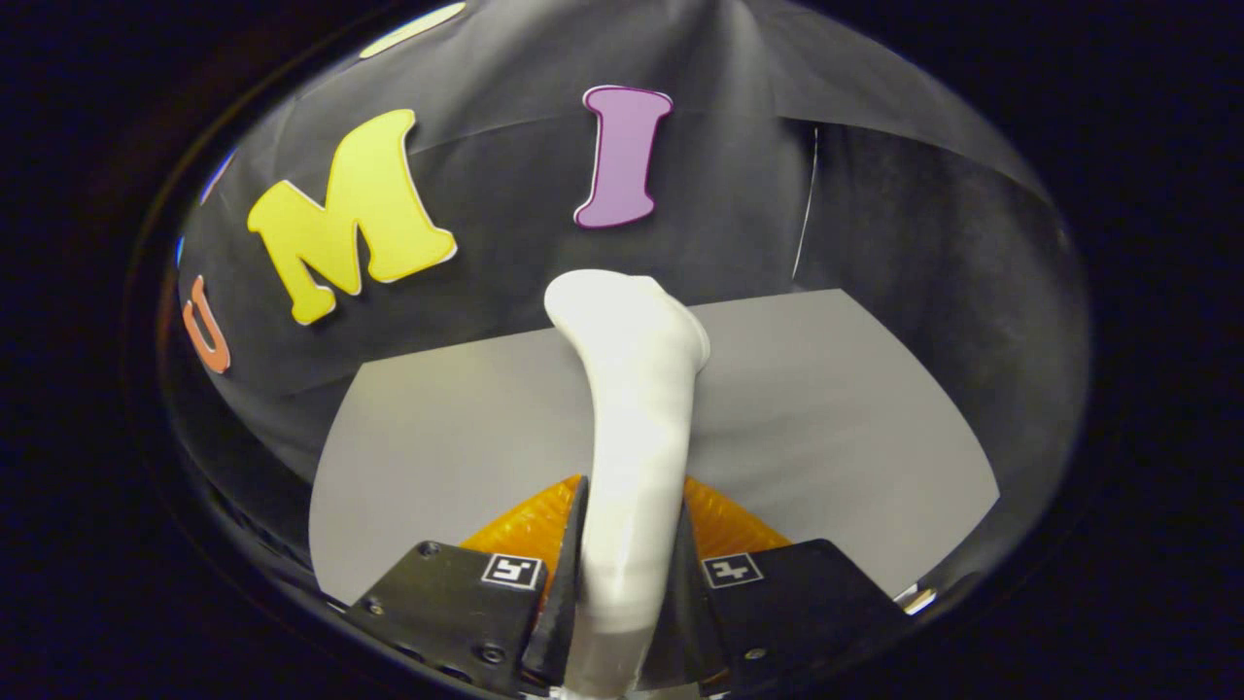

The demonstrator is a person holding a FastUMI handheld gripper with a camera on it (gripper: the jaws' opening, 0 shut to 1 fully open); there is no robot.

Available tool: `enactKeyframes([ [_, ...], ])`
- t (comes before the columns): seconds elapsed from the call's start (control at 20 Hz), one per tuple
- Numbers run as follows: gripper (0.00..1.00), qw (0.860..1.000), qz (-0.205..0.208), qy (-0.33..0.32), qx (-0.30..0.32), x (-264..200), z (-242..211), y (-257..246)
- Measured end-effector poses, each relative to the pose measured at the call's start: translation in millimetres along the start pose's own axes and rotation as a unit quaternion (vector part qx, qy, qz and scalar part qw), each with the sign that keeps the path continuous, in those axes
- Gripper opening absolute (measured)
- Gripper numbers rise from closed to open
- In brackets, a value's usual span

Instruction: Iron the clothes twice with a garment steamer, once on the left side and once on the right side.

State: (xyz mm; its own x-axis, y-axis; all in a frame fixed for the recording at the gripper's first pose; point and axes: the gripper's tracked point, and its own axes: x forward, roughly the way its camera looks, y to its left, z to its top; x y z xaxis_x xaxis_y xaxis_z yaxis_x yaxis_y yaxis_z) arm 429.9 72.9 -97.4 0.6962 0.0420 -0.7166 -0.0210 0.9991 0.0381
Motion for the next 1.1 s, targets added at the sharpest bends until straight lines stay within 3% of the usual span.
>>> enactKeyframes([
  [0.25, 0.42, 0.999, 0.009, -0.031, 0.009, -20, 11, 4],
  [0.5, 0.4, 0.992, 0.052, -0.115, -0.006, -90, 20, 30],
  [0.75, 0.4, 0.984, 0.092, -0.151, -0.009, -165, 1, 59],
  [1.1, 0.4, 0.972, 0.142, -0.184, -0.029, -256, -46, 140],
])
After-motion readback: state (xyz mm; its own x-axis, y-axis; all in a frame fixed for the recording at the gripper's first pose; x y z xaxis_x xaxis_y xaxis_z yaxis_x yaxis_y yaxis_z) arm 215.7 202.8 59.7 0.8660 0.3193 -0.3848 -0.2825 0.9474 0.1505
